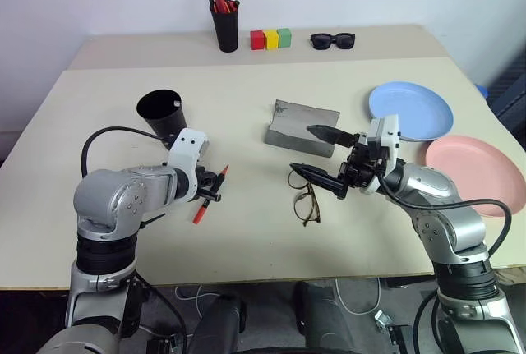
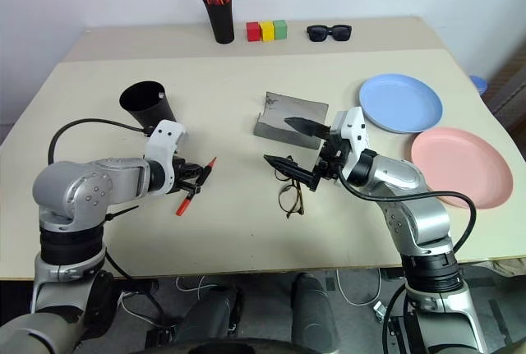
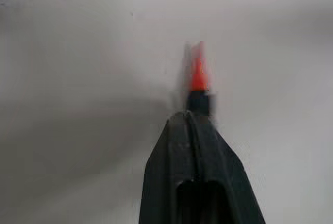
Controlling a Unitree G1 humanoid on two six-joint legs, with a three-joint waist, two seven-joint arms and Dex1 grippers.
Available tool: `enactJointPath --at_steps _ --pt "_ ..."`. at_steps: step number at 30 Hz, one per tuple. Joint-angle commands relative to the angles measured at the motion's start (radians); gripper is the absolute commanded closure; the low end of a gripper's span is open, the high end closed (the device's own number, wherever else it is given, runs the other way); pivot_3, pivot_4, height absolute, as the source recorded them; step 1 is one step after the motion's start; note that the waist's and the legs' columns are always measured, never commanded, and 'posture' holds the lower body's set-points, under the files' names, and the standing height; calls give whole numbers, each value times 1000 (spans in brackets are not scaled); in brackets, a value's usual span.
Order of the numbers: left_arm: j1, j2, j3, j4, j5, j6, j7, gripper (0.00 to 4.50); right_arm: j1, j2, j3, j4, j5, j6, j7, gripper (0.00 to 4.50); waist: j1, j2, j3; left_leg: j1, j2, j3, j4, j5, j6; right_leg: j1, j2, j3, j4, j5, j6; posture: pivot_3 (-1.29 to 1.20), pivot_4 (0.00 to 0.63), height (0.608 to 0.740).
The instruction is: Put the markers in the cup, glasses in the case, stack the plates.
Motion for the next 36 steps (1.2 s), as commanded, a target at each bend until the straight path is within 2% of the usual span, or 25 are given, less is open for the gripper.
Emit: enactJointPath --at_steps 1,4,6,7,10,15,20,22,27,30,34,35,36 --pt "-12 15 0 -14 26 -44 -6 4422 -9 -3 -22 -36 0 -27 -3 0 0 0 0 0 0 0 0 0 0 0 0 0 0 0 0 0 150 740" --pt "-43 3 12 -6 53 -95 6 4422 -12 -2 -20 -33 -6 -31 -2 0 1 0 0 0 0 0 0 0 0 0 0 0 0 0 0 0 150 740" --pt "-48 52 -38 -10 52 -110 -30 4422 -16 0 -19 -28 -10 -35 -2 0 1 0 0 0 0 0 0 0 0 0 0 0 0 0 0 0 150 740" --pt "-45 66 -53 -15 55 -122 -40 4192 -16 1 -18 -28 -10 -37 -2 0 0 0 0 0 0 0 0 0 0 0 0 0 0 0 0 0 150 740" --pt "-47 92 -65 -48 44 -129 -67 3233 -13 0 -18 -30 -10 -38 -1 0 -2 0 0 0 0 0 -1 0 0 0 0 0 0 0 0 0 150 740" --pt "-65 110 -72 -56 18 -99 -119 815 -12 0 -17 -31 -10 -37 0 0 -1 0 0 0 0 0 0 0 0 0 0 0 0 0 0 0 150 740" --pt "-22 181 -170 -54 12 -151 -194 815 -20 0 -17 -24 -12 -37 0 0 -2 0 0 0 0 0 -1 0 0 0 0 0 0 0 0 0 150 740" --pt "-13 171 -176 -39 16 -163 -202 815 -22 1 -16 -23 -13 -37 -1 0 -1 0 0 0 0 0 -1 0 0 0 0 0 0 0 0 0 150 740" --pt "2 216 -276 -24 58 -234 -232 815 -24 2 -18 -21 -15 -39 -4 0 0 0 0 0 0 0 0 0 0 0 0 0 0 0 0 0 150 740" --pt "12 218 -285 -22 61 -242 -238 1646 -23 3 -20 -22 -15 -40 -9 0 -1 0 0 0 0 0 -1 0 0 0 0 0 0 0 0 0 150 740" --pt "11 206 -271 -11 70 -252 -229 3640 -17 3 -19 -24 -17 -44 -12 0 -1 0 0 0 0 0 0 0 0 0 0 0 0 0 0 0 150 740" --pt "8 205 -271 -7 74 -258 -228 4253 -17 4 -18 -24 -17 -45 -12 0 0 0 0 0 0 0 0 0 0 0 0 0 0 0 0 0 150 740" --pt "5 208 -272 -3 80 -268 -230 4486 -17 5 -17 -23 -19 -46 -13 0 0 0 0 0 0 0 0 0 0 0 0 0 0 0 0 0 150 740"
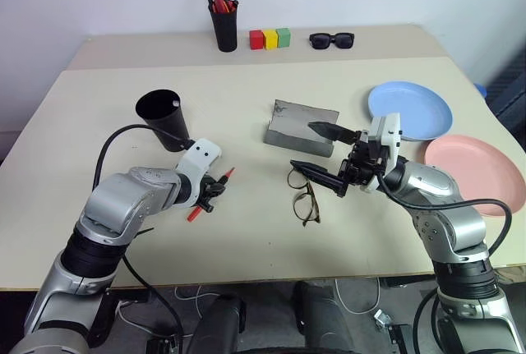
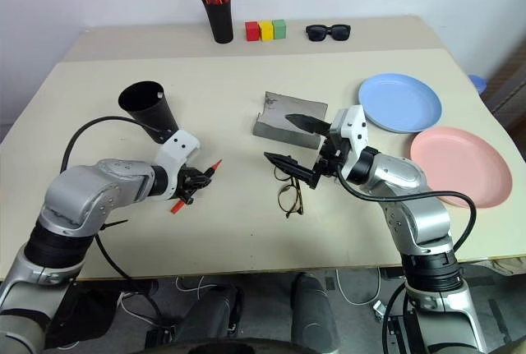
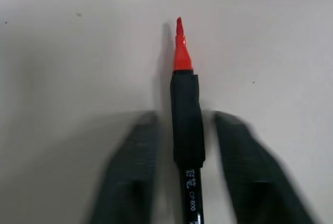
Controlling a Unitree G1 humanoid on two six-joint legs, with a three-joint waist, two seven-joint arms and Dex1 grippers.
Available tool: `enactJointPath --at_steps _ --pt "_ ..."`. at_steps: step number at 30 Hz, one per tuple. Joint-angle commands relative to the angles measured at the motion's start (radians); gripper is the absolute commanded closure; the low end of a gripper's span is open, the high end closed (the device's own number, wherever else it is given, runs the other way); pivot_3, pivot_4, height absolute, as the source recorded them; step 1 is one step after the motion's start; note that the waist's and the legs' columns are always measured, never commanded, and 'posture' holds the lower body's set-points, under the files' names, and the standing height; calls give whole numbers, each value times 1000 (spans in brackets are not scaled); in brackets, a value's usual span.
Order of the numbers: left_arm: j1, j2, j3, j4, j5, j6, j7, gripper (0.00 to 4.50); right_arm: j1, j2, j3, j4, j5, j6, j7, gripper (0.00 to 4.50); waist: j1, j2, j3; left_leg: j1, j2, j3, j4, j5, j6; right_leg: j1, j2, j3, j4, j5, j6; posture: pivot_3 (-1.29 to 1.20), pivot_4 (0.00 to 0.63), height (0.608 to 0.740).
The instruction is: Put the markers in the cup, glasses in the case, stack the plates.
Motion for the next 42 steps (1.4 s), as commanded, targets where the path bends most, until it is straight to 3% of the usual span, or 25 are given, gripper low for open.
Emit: enactJointPath --at_steps 1,4,12,15,17,25,33,42 --pt "-5 1 4 3 18 -41 -7 4486 -11 5 -16 -22 1 -25 -4 0 1 0 0 0 0 0 0 0 0 0 0 0 0 0 0 0 150 740" --pt "-23 -5 33 19 37 -116 -4 4486 -14 5 -16 -18 -1 -29 -5 0 0 0 0 0 0 0 0 0 0 0 0 0 0 0 0 0 150 740" --pt "-120 -157 220 224 153 -948 -2 4486 -25 6 -22 0 6 -29 -2 0 4 0 0 -1 0 0 0 0 -1 0 0 0 -1 1 -1 0 150 740" --pt "-153 -185 274 302 192 -1132 27 4486 -30 9 -36 1 33 -11 -4 0 0 0 0 0 0 1 0 0 -1 0 0 0 -2 1 -1 0 150 740" --pt "-174 -197 358 329 130 -1226 3 4486 -38 14 -51 1 49 -5 -15 0 0 0 0 0 0 2 0 0 -1 0 0 0 -2 1 -1 0 150 740" --pt "-207 -141 518 519 129 -1472 18 4486 -46 12 -46 -3 47 5 -16 0 2 0 0 -1 0 2 0 0 0 -1 0 0 -1 1 -1 0 150 740" --pt "-118 -194 555 658 97 -1648 -32 4486 -55 12 -40 3 37 -1 -12 0 2 0 0 0 0 2 1 0 0 -1 0 0 -1 2 -1 0 150 740" --pt "-54 -226 550 776 101 -1717 -33 4486 -48 7 -44 -7 34 -1 -16 0 2 -1 0 -1 0 2 1 0 0 -1 0 0 -1 2 -1 0 150 740"
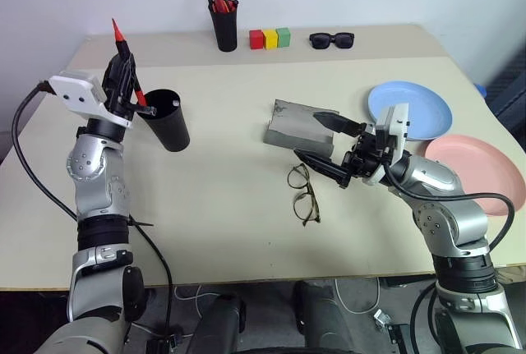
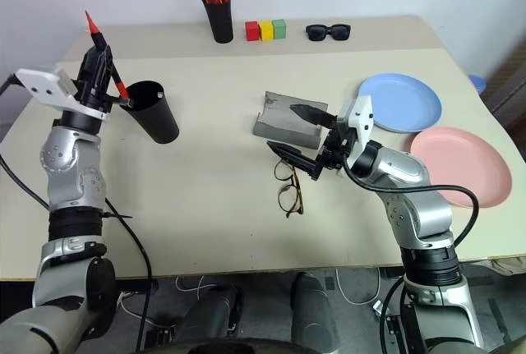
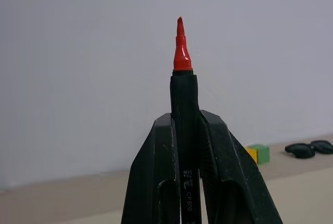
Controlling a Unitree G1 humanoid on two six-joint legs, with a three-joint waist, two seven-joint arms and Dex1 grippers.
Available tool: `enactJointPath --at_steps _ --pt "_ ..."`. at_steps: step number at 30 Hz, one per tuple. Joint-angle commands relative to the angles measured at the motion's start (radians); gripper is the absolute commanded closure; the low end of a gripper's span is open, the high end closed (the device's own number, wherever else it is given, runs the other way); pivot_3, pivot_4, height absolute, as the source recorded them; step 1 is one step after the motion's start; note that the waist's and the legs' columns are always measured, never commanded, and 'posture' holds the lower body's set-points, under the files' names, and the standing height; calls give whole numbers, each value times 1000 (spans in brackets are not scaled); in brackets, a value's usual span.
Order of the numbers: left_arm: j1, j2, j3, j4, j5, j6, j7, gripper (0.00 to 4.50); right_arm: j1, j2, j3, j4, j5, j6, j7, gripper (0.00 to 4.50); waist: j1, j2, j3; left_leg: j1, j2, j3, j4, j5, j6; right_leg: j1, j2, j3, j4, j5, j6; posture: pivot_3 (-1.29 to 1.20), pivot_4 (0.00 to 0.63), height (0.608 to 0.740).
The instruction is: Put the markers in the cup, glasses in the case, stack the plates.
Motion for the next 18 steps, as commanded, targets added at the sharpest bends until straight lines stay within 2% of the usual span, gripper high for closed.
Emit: enactJointPath --at_steps 1,6,9,15,18 --pt "3 4 15 11 -5 -32 5 4486 -14 -3 -14 -30 3 -12 -2 0 0 0 0 0 0 0 0 0 0 0 0 0 0 0 0 0 150 740" --pt "8 6 5 46 -1 -32 -5 4486 -23 2 -8 -30 0 -14 -6 0 1 0 0 0 0 0 0 0 0 0 0 0 0 0 0 0 150 740" --pt "15 6 0 46 -4 -34 -17 3140 -21 3 -7 -32 -1 -14 -6 0 0 0 0 0 0 0 0 0 0 0 0 0 0 0 0 0 150 740" --pt "16 3 -1 37 -6 -37 -17 28 -17 0 -7 -35 -1 -13 -5 0 0 0 0 0 0 0 0 0 0 0 0 0 0 0 0 0 150 740" --pt "12 6 -8 5 -24 -20 -43 28 -21 1 -7 -31 -3 -15 -5 0 0 0 0 0 0 0 0 0 0 0 0 0 0 0 0 0 150 740"
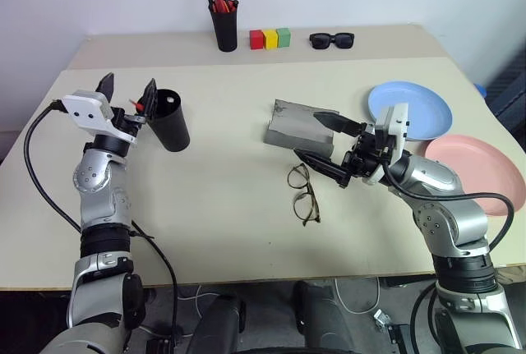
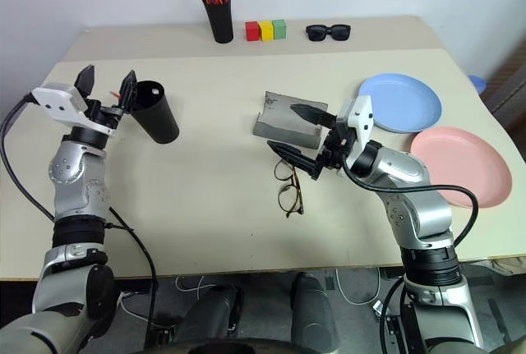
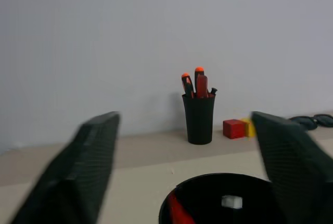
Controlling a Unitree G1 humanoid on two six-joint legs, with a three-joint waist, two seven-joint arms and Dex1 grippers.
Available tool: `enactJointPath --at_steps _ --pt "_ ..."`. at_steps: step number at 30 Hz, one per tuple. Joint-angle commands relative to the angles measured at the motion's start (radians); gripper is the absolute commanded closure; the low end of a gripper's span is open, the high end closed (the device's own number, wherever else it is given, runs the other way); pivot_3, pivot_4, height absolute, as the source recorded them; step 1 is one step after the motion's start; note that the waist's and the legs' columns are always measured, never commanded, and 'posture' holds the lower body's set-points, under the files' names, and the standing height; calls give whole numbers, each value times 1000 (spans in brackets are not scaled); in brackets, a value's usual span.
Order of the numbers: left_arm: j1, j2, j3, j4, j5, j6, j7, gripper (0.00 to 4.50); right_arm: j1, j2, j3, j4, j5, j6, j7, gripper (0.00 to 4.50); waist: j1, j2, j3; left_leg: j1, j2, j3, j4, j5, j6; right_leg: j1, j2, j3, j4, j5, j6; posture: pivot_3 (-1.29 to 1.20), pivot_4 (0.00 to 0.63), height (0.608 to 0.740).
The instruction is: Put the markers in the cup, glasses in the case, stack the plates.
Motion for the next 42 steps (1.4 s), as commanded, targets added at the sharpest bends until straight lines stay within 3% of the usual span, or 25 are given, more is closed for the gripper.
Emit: enactJointPath --at_steps 1,11,23,27,35,42 --pt "-11 13 -15 -80 -28 6 -45 28 -22 1 -8 -28 4 -15 2 0 0 0 0 0 0 0 0 0 0 0 0 0 0 0 0 0 150 740" --pt "-48 25 -154 -288 -88 226 -204 28 -47 -51 -46 114 -83 -101 21 0 -1 0 0 0 0 0 0 0 0 0 0 0 0 0 0 0 150 740" --pt "-23 -20 -265 -333 -52 338 -245 28 -57 1 -25 128 -163 -134 -72 0 -1 0 0 0 1 0 0 0 0 0 1 0 0 0 0 0 150 740" --pt "-131 -25 -361 -167 71 365 -251 28 -66 5 -21 147 -168 -142 -65 0 5 0 0 0 1 0 0 0 0 1 1 0 0 0 0 0 150 740" --pt "-427 -181 -497 316 188 351 -421 28 -54 14 -15 121 -165 -142 -70 0 -5 0 0 -1 0 0 3 -1 3 3 2 0 -3 1 1 0 150 740" --pt "-562 -221 -514 571 223 378 -588 28 -23 8 -29 86 -163 -136 -94 0 -8 0 0 0 1 0 4 -3 5 2 3 0 -2 1 1 0 150 740"
